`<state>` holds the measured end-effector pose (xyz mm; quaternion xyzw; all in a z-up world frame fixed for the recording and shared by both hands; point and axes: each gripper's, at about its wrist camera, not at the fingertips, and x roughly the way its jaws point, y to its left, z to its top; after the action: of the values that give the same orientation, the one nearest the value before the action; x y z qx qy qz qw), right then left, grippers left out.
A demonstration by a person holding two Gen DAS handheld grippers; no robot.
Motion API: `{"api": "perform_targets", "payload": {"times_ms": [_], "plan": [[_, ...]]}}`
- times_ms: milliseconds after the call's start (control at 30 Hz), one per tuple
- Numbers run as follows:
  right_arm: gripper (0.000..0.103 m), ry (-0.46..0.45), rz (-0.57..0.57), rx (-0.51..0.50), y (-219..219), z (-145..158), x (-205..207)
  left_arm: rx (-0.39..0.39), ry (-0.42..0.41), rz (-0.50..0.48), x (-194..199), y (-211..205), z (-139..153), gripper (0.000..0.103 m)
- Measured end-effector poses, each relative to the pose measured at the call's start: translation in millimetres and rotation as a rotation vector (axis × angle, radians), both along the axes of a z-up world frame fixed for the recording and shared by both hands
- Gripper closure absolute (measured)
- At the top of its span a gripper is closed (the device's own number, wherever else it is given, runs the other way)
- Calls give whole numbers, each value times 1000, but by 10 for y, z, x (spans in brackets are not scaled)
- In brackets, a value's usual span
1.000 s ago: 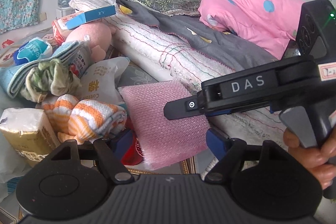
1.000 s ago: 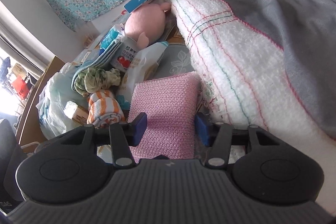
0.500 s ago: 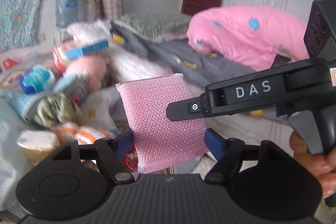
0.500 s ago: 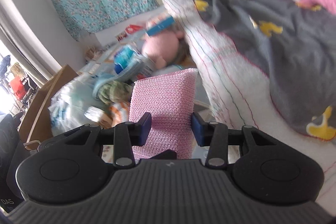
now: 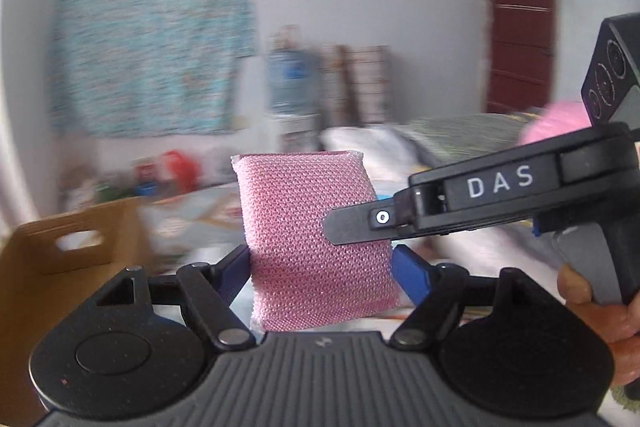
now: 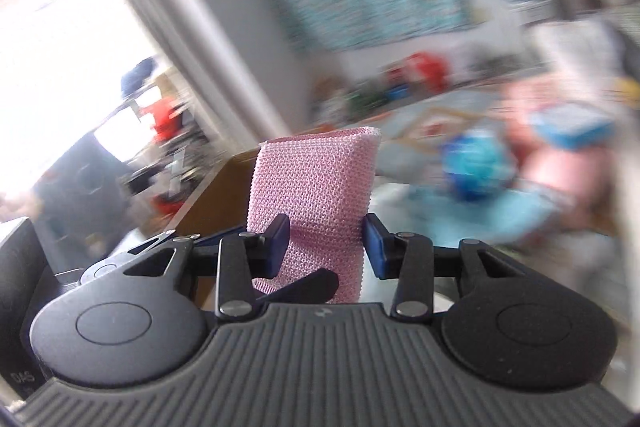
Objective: Organize soft objects
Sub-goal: 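Lift the pink pad with the right gripper and carry it over the box, then lower the pink pad into the box and open the right gripper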
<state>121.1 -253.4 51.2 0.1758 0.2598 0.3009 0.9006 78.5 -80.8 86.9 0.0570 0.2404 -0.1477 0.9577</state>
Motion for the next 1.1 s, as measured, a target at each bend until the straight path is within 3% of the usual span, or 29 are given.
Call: {"api": "perform_targets", "payload": {"times_ms": [233, 333, 500, 633, 833, 1100], "plan": [[65, 123, 235, 30, 1450, 307, 893, 81, 101, 222, 587, 1061, 249, 25], [65, 184, 263, 10, 1982, 320, 1267, 93, 181, 265, 993, 1412, 198, 25], [65, 283, 235, -28, 2494, 139, 1866, 25, 330, 279, 1722, 1853, -51, 25], [63, 309, 189, -46, 2517, -52, 2319, -17, 437, 251, 2215, 2036, -344, 25], [63, 290, 142, -14, 2039, -197, 2686, -4, 597, 283, 2581, 2155, -905, 30], [62, 251, 135, -12, 1535, -247, 2688, 10, 647, 313, 2662, 2176, -1073, 37]]}}
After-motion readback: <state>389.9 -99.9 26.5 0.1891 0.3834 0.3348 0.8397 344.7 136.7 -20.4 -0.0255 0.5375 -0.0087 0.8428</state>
